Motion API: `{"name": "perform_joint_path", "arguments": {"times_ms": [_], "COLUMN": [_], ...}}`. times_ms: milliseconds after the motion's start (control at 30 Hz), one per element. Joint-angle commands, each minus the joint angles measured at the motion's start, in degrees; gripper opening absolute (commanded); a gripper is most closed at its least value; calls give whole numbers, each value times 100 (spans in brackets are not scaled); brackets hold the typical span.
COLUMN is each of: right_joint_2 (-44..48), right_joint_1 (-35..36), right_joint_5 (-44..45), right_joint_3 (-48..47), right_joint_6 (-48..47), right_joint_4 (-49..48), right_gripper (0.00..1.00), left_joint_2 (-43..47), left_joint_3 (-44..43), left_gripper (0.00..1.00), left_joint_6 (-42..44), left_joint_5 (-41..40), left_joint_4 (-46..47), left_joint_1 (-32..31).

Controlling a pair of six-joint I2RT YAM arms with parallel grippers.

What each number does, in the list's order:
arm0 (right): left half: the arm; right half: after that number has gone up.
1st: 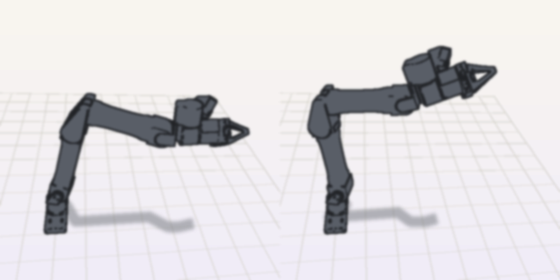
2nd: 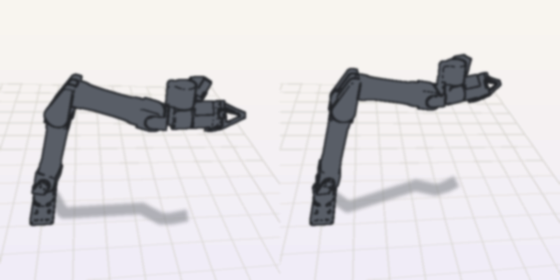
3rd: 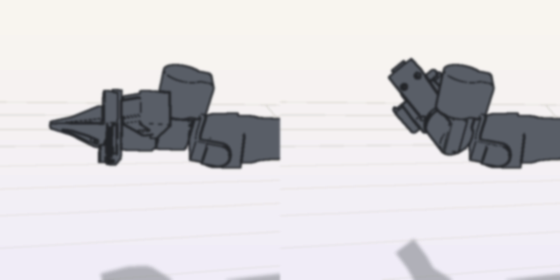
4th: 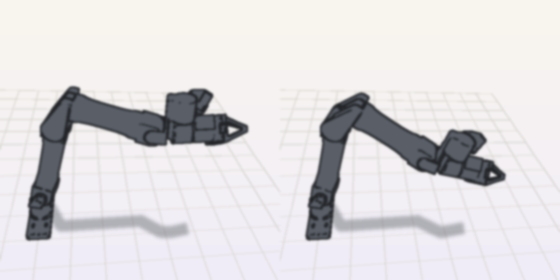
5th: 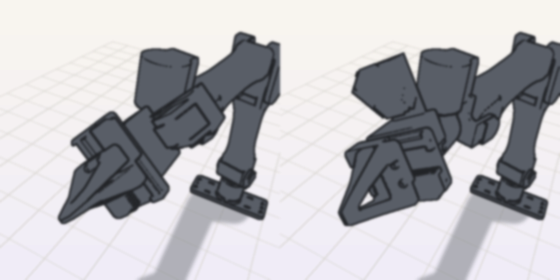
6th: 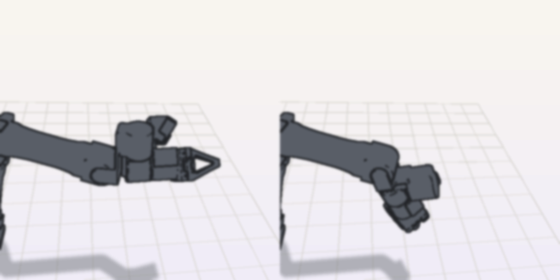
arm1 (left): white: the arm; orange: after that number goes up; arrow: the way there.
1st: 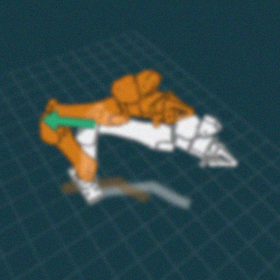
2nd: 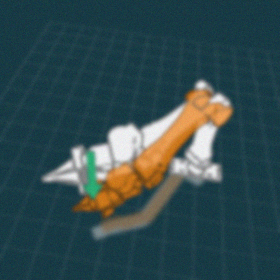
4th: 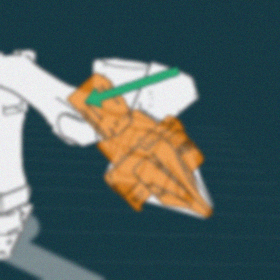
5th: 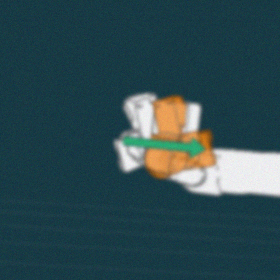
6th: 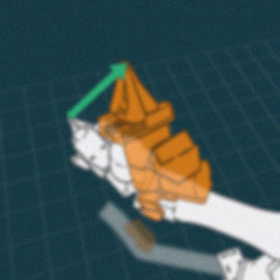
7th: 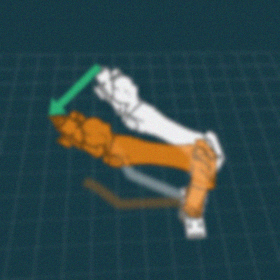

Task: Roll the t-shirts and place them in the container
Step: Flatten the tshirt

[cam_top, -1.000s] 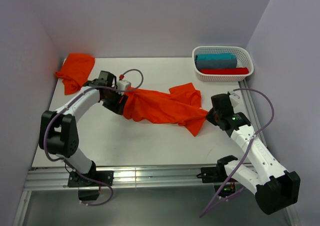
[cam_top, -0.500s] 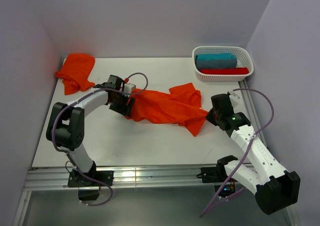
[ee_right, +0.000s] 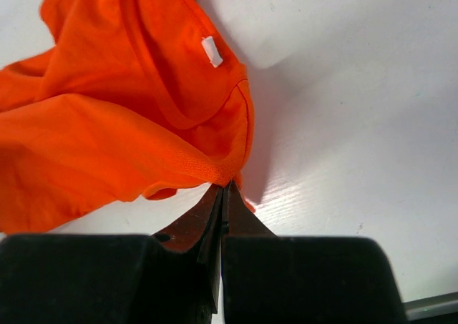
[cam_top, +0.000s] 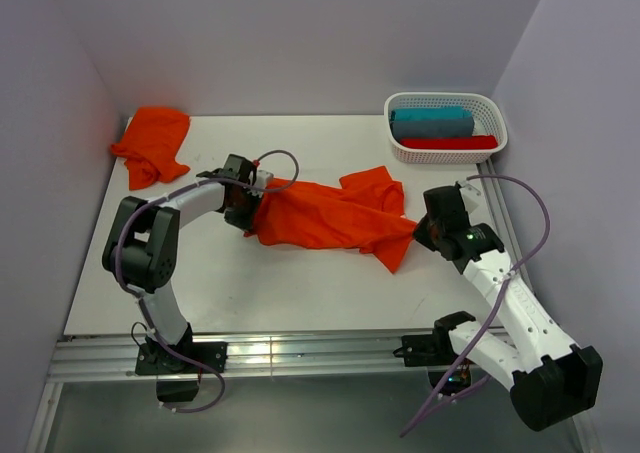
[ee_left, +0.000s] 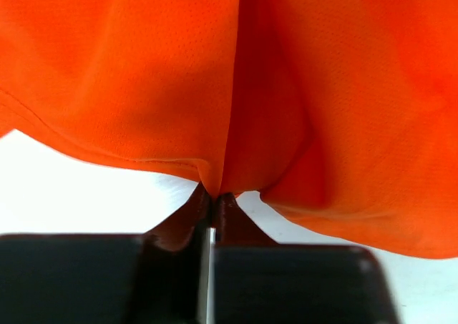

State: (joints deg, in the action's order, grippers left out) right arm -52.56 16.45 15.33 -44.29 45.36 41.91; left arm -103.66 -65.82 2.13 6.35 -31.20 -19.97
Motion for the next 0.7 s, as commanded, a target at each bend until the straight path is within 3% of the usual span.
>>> {"name": "perform_joint_path", "arguments": {"times_ms": [0,267,667], "right_joint_2": [202,360,466], "right_joint_1": [-45,-45,-45], "right_joint_5": [84,251,225], "right_joint_3": [-518,-1213,-1222], "right_joint_6": [-150,-423,-625], "right_joint_4": [177,748,907], "right_gripper": [0,0,0], "left_joint_2": [231,864,1102], "left_joint_3": [-229,-1309,-1679], "left_gripper": [0,0,3], "left_joint_6": [77,849,2150], "left_joint_5": [-318,-504,-47], "left_joint_4": [-78,-1106,-2275], "left_joint_1": [28,817,1478]}}
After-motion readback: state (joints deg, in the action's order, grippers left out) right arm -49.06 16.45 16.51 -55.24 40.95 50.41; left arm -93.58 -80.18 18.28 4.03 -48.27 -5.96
